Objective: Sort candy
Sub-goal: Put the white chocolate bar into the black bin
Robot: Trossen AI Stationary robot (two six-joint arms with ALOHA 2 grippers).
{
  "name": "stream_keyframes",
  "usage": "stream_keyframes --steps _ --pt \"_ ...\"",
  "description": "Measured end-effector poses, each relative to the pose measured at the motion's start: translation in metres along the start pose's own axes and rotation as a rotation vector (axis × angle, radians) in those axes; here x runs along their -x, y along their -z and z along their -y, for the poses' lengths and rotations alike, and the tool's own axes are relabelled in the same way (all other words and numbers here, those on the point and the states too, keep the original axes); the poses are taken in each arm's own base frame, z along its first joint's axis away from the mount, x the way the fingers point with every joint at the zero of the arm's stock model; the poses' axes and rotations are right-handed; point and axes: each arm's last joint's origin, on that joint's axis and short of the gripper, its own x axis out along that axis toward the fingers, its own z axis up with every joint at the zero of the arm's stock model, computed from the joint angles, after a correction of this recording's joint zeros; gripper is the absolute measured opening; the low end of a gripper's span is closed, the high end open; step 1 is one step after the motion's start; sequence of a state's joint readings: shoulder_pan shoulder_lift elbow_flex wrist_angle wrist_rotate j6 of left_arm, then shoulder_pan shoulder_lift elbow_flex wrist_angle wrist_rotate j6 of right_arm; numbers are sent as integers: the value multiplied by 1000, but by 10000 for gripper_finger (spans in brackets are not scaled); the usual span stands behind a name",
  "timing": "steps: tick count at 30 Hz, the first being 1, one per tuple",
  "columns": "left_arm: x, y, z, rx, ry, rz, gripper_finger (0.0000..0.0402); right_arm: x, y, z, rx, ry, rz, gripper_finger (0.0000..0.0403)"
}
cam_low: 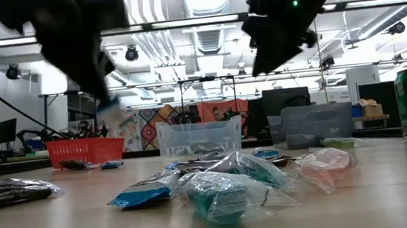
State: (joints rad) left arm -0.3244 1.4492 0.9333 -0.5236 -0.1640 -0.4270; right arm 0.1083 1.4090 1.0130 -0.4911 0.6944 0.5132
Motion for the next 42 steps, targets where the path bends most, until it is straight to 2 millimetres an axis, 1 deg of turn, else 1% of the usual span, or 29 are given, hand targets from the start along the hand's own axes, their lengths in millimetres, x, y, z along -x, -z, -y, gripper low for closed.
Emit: stream_keyframes --steps 3,6,9,11,14,17,23,30,34,38,42 --pt "9 -12 6 -90 117 120 0 7 0 -21 174 -243 57 189" --pt "14 -19 10 -151 184 199 0 21 1 -42 338 -504 185 189" --pt "16 -25 12 -180 216 258 0 36 3 -57 451 -586 326 189" --pt "15 -29 14 -180 229 302 0 45 4 -64 505 -611 397 189" --pt "15 -34 15 -176 243 354 0 52 5 -73 563 -631 476 189" --pt "14 -38 17 -170 255 393 0 53 7 -81 598 -638 507 189" --pt "11 -44 20 -162 276 452 0 43 10 -95 639 -640 481 189" --pt "-1 -45 23 -152 285 447 0 32 12 -111 687 -652 466 189" --pt "-1 -46 24 -151 303 451 0 27 12 -118 726 -653 453 186" --pt "-1 -46 24 -152 304 454 0 26 11 -122 752 -672 425 159" --pt "0 -46 24 -155 303 452 0 27 10 -123 766 -690 408 108"
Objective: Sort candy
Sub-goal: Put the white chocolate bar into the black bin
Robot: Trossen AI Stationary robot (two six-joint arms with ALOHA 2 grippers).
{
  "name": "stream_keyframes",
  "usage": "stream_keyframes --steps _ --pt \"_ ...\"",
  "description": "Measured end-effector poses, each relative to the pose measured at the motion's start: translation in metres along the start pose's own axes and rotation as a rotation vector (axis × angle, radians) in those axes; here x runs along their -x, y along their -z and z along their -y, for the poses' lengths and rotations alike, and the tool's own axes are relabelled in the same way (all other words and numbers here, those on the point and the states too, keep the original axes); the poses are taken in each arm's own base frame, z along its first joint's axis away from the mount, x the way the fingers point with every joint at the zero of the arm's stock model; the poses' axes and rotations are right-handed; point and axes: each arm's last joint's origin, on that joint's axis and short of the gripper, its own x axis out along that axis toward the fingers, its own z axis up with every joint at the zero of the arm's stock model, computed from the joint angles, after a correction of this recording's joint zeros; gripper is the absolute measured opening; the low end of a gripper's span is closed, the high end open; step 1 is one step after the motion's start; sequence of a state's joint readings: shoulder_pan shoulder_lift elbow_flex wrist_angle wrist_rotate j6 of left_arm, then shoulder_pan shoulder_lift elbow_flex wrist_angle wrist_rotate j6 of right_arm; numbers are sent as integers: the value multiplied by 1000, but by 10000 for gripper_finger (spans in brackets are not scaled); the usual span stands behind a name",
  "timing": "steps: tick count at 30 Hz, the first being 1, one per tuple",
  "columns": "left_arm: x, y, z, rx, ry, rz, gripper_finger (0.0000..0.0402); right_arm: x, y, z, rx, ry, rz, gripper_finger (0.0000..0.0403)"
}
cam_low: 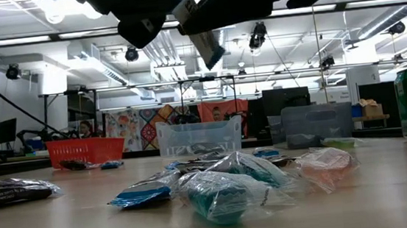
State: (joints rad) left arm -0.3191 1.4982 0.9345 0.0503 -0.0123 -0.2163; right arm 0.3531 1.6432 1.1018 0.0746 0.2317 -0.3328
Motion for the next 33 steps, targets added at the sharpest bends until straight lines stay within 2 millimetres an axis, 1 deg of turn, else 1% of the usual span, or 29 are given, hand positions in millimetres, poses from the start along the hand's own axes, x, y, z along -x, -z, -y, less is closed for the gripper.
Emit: stream_keyframes --steps 5,6,10,15,19,22,24,27,30,33 --pt "0 0 0 -2 -5 -3 0 1 -3 1 8 -18 -25 27" --pt "0 0 0 -1 -5 -4 0 1 -3 1 9 -19 -30 20" --pt "0 0 0 -3 -7 -4 2 2 -4 2 -7 -22 -42 19" --pt "5 -2 -2 -44 -18 -14 29 3 -4 4 -12 -14 -52 17" --pt "16 -6 -6 -52 -148 -67 51 10 1 14 -30 29 -131 17" --pt "23 -7 -9 -67 -276 -137 61 18 9 28 -47 166 -238 17" --pt "26 -7 -11 -73 -337 -174 63 24 15 42 -89 319 -317 16" --pt "28 -7 -12 -81 -387 -196 64 36 31 67 -179 551 -453 16" --pt "28 -5 -13 -80 -398 -200 64 49 53 93 -342 717 -569 16" --pt "28 -2 -13 -58 -402 -205 64 60 79 117 -569 858 -658 16"
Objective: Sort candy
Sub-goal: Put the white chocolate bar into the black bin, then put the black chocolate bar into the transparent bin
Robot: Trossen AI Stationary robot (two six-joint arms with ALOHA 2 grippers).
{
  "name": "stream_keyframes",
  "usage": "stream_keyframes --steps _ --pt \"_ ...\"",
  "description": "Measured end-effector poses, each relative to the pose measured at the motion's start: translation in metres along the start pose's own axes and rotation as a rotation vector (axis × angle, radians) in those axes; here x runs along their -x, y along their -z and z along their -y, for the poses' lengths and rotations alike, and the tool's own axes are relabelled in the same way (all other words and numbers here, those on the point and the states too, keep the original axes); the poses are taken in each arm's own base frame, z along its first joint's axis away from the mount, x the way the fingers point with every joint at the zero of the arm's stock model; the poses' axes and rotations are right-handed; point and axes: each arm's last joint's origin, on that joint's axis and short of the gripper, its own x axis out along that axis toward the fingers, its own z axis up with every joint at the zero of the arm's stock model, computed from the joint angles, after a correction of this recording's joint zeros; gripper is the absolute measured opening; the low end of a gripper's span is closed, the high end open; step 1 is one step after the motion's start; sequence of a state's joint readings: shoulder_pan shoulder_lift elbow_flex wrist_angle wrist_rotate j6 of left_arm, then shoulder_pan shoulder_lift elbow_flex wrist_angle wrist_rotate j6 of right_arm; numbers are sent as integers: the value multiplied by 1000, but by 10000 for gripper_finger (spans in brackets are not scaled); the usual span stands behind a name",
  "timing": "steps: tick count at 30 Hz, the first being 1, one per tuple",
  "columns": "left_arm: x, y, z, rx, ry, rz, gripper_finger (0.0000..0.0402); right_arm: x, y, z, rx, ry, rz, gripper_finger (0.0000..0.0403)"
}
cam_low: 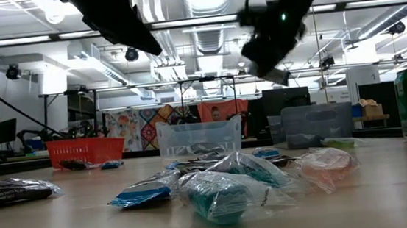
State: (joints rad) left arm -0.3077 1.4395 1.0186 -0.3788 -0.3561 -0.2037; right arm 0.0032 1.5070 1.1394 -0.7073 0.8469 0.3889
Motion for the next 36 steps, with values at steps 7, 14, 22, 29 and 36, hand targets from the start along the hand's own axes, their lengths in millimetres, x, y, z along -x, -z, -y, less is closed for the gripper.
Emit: stream_keyframes --steps 7,14,22,29,36 --pt "-3 7 0 47 -7 -27 64 -43 17 36 -315 132 -181 57" --pt "-3 10 -1 72 -13 -45 64 -49 17 40 -355 107 -204 111" --pt "-5 10 0 85 -13 -44 65 -40 18 29 -319 69 -187 123" --pt "-18 15 4 67 -21 -77 65 -20 19 12 -272 6 -142 125" --pt "-33 17 9 3 -18 -77 67 8 19 -2 -257 -84 -57 125"
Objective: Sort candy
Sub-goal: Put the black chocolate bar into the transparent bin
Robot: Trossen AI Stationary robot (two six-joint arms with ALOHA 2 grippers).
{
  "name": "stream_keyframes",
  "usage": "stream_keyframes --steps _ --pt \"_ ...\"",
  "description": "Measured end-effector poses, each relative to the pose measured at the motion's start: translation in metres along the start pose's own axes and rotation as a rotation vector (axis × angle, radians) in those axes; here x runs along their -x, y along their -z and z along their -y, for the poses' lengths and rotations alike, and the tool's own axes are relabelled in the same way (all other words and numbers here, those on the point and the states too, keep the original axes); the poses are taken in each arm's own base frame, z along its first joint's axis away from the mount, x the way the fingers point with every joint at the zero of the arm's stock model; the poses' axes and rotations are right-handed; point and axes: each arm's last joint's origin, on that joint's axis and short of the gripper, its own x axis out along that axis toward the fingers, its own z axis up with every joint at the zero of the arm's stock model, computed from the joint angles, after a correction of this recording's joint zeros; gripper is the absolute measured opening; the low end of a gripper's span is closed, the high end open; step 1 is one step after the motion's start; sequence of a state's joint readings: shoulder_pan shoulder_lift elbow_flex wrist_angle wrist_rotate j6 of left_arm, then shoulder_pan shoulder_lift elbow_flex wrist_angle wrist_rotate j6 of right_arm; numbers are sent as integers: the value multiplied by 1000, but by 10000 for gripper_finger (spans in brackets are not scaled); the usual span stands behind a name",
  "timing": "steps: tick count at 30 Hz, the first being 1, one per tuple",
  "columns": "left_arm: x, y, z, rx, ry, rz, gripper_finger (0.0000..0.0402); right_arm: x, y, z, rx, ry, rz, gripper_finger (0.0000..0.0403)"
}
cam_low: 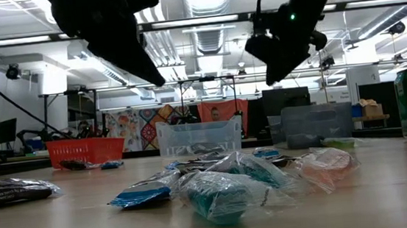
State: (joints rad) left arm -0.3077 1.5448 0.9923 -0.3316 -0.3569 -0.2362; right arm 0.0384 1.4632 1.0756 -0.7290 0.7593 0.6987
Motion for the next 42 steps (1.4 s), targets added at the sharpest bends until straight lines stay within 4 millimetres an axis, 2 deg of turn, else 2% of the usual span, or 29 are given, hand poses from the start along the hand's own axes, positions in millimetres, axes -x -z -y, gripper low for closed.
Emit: stream_keyframes --steps 9,14,21,25,28,36,42 --pt "-33 3 10 -364 23 14 114 29 16 -23 54 -114 54 125" --pt "-51 3 2 -474 1 4 156 43 26 -32 56 -161 67 125" --pt "-87 19 -11 -701 16 -104 189 55 35 -39 55 -197 82 125" --pt "-104 25 -14 -733 25 -117 189 58 38 -41 42 -210 83 125" --pt "-109 26 -16 -731 20 -114 188 59 38 -42 36 -214 84 125" --pt "-109 24 -18 -737 21 -100 188 59 38 -42 36 -214 85 125" --pt "-113 22 -29 -717 79 -83 188 59 38 -42 36 -214 85 125"
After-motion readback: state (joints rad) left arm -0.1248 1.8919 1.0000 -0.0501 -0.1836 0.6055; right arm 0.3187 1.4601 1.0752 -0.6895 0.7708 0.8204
